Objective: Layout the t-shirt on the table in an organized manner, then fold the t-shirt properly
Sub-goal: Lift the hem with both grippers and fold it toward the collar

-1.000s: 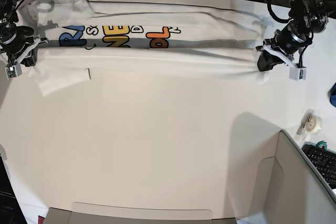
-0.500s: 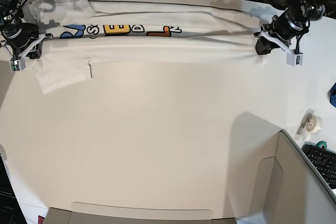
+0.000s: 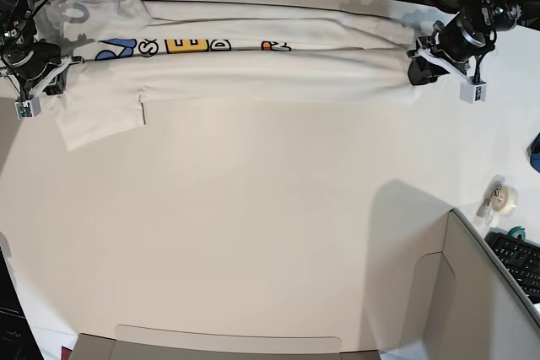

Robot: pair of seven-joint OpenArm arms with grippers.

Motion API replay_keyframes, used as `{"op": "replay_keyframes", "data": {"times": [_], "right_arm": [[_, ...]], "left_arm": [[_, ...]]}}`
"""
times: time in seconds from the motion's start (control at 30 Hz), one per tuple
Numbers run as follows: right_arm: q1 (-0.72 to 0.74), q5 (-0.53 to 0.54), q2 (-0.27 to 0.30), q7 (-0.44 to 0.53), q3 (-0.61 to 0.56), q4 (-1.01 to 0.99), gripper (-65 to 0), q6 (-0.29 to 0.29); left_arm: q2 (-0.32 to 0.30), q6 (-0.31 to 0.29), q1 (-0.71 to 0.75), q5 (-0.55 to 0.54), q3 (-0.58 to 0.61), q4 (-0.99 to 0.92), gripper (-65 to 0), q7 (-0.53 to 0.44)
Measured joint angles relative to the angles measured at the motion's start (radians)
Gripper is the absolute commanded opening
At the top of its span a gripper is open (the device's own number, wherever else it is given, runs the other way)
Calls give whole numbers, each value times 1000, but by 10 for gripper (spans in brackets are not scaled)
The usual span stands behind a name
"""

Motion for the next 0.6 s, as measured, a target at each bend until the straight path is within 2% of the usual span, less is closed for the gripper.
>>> {"op": "replay_keyframes", "data": {"times": [0.17,0.33,0.4,0.6], "right_arm": [[0,0,0,0,0,0,-637,0],[0,-4,0,-1,0,0,-472,0],[0,-4,0,-2,0,0,-436,0],[0,-4,0,-2,1,0,-431,-1]], "left_arm": [[0,0,0,0,0,0,-510,0],[0,0,-2,0,0,0,-510,0],[0,0,-2,0,0,0,-510,0],[-3,0,-5,0,-6,0,-509,0]]}}
